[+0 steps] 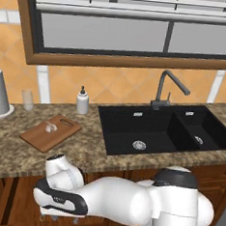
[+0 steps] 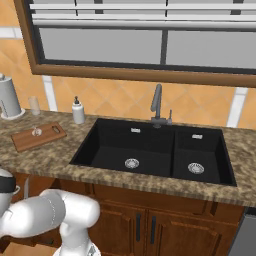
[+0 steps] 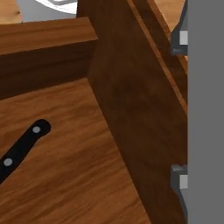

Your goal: Place the appropriate cutting tool for cutting the garlic skin on the cutting board.

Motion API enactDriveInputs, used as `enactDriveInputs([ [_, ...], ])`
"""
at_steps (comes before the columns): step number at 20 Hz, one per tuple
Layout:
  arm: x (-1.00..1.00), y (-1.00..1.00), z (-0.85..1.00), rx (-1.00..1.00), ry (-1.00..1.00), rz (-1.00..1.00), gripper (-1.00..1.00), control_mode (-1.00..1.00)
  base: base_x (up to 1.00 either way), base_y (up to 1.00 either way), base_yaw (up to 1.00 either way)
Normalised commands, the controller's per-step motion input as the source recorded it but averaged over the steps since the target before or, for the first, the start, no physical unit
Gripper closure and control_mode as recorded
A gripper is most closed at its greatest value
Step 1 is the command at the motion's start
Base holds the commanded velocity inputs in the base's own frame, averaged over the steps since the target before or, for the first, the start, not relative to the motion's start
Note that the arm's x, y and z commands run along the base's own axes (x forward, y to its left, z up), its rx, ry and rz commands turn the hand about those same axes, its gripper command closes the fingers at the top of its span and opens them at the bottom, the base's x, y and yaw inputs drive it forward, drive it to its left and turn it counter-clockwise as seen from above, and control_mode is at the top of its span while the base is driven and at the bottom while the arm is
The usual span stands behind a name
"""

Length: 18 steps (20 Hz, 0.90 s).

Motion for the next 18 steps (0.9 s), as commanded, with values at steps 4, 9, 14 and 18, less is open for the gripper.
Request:
enactDriveInputs([
  [4,-1.0,-0.03,-0.17,0.11,0.01,0.0,-1.0,-1.0,0.0,0.0,0.0],
  [9,-0.51,0.0,0.1,0.03,0.01,0.01,-1.0,-1.0,0.0,0.0,0.0],
  [14,0.4,0.0,0.49,0.0,0.0,0.12,-1.0,-1.0,0.0,0.0,0.0],
  [18,0.67,0.03,0.08,0.0,0.0,0.22,-1.0,-1.0,0.0,0.0,0.0],
])
